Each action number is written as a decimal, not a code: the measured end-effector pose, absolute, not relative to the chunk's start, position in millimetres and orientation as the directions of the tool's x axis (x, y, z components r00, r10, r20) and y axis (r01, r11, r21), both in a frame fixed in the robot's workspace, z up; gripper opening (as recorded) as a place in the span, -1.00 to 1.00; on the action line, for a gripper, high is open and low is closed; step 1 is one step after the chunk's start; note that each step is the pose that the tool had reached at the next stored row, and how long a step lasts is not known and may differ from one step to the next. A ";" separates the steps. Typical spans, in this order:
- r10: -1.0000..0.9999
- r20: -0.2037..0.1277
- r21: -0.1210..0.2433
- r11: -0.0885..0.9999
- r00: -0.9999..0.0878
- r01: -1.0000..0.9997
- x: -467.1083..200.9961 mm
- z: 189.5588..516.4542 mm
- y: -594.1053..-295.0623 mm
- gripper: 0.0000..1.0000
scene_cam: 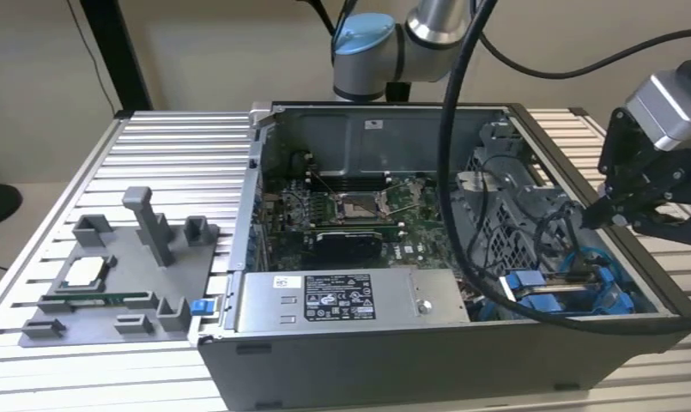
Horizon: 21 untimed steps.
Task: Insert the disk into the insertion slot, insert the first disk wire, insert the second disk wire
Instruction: 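Insert the second disk wire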
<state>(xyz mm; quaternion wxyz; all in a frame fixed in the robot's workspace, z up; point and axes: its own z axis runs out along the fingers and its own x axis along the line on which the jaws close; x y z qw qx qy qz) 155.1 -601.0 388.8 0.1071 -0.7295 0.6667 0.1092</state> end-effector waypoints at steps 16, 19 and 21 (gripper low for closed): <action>-0.975 -0.202 -0.002 -0.089 0.087 -0.996 111.8 389.3 -599.5 -1.00; -0.981 -0.174 -0.004 -0.089 0.088 -0.996 108.3 388.6 -599.5 -1.00; -0.984 -0.156 -0.009 -0.089 0.089 -0.996 106.8 388.1 -599.5 -1.00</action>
